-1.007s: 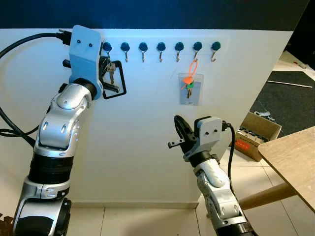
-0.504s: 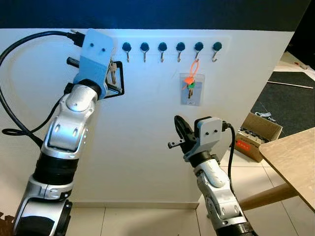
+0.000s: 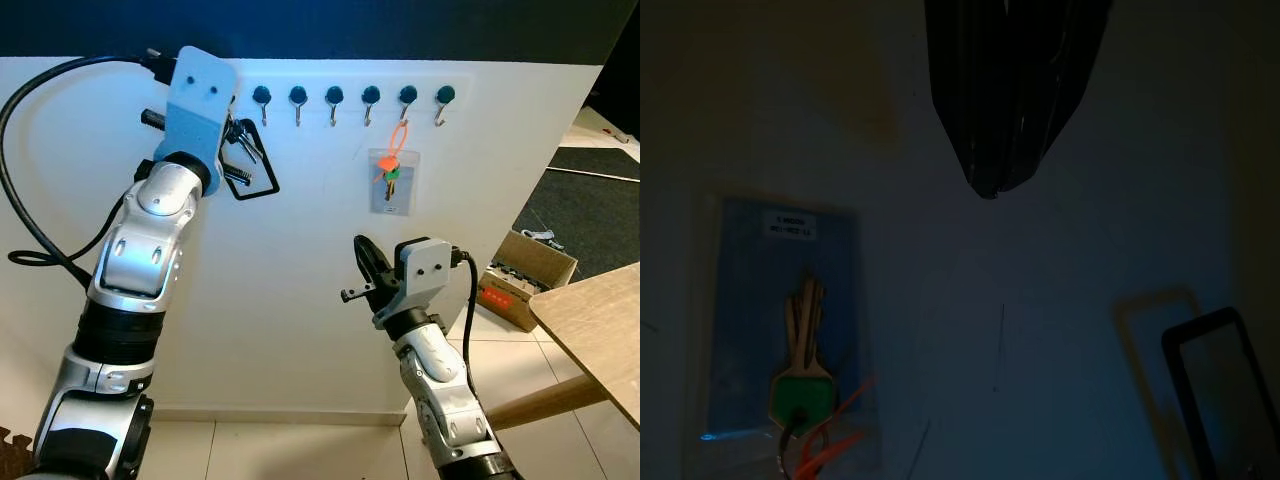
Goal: Hang keys on a hook
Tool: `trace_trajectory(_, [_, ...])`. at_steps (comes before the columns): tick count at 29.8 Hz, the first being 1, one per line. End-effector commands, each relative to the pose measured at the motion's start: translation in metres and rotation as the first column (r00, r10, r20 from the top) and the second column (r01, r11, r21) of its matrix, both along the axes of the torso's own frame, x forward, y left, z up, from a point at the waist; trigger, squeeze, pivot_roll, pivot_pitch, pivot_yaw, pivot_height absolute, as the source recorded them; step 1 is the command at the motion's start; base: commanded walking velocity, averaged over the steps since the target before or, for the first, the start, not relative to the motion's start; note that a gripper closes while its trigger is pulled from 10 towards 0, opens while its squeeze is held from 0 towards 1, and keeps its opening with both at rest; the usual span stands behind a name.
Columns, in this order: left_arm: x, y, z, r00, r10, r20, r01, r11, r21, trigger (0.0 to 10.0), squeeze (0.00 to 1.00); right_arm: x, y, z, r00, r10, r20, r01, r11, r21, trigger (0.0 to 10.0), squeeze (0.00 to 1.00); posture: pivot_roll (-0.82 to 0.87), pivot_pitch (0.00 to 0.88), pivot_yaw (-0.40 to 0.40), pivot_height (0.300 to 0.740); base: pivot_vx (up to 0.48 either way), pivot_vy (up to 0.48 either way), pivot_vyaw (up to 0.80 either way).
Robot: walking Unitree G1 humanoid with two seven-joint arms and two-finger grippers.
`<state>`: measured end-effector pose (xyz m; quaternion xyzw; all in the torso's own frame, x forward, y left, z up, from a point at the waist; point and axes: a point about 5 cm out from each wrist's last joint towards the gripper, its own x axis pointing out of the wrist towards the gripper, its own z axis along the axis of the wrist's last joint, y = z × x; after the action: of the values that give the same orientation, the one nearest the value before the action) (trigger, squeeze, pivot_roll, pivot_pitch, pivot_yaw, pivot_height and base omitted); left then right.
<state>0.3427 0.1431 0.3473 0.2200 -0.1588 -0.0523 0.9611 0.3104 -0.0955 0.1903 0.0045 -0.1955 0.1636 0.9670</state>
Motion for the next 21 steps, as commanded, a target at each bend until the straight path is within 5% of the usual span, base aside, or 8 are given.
trace_trajectory(1, [-0.004, -0.009, 0.009, 0.998, -0.041, 0.048, 0.037, 0.997, 0.072, 10.0, 0.00, -0.002, 0.001, -0.006, 1.000, 0.002, -0.015, -0.002, 1.000, -0.003, 10.0, 0.00, 0.18, 0.136, 0.051, 0.740, 0.000, 0.000, 0.00])
trace_trajectory(7, [-0.004, -0.013, 0.004, 0.998, -0.038, 0.052, 0.029, 0.986, 0.162, 10.0, 0.00, -0.001, 0.002, -0.006, 1.000, 0.001, -0.016, -0.001, 1.000, -0.001, 10.0, 0.00, 0.18, 0.140, 0.054, 0.740, 0.000, 0.000, 0.00])
trace_trajectory(11, [0.001, -0.014, -0.020, 1.000, -0.016, -0.010, 0.018, 0.952, 0.306, 10.0, 0.00, -0.001, 0.001, -0.007, 1.000, -0.004, -0.019, 0.004, 1.000, 0.002, 10.0, 0.00, 0.18, 0.142, 0.057, 0.740, 0.000, 0.000, 0.00])
trace_trajectory(18, [0.005, -0.014, -0.028, 0.998, -0.018, -0.058, 0.034, 0.956, 0.293, 10.0, 0.00, -0.001, 0.002, -0.007, 1.000, -0.005, -0.019, 0.005, 1.000, 0.004, 10.0, 0.00, 0.17, 0.143, 0.058, 0.740, 0.000, 0.000, 0.00])
trace_trajectory(21, [0.007, -0.013, -0.034, 0.992, -0.045, -0.120, 0.069, 0.976, 0.207, 10.0, 0.00, -0.001, 0.002, -0.007, 1.000, -0.006, -0.019, 0.006, 1.000, 0.004, 10.0, 0.00, 0.17, 0.144, 0.059, 0.740, 0.000, 0.000, 0.00])
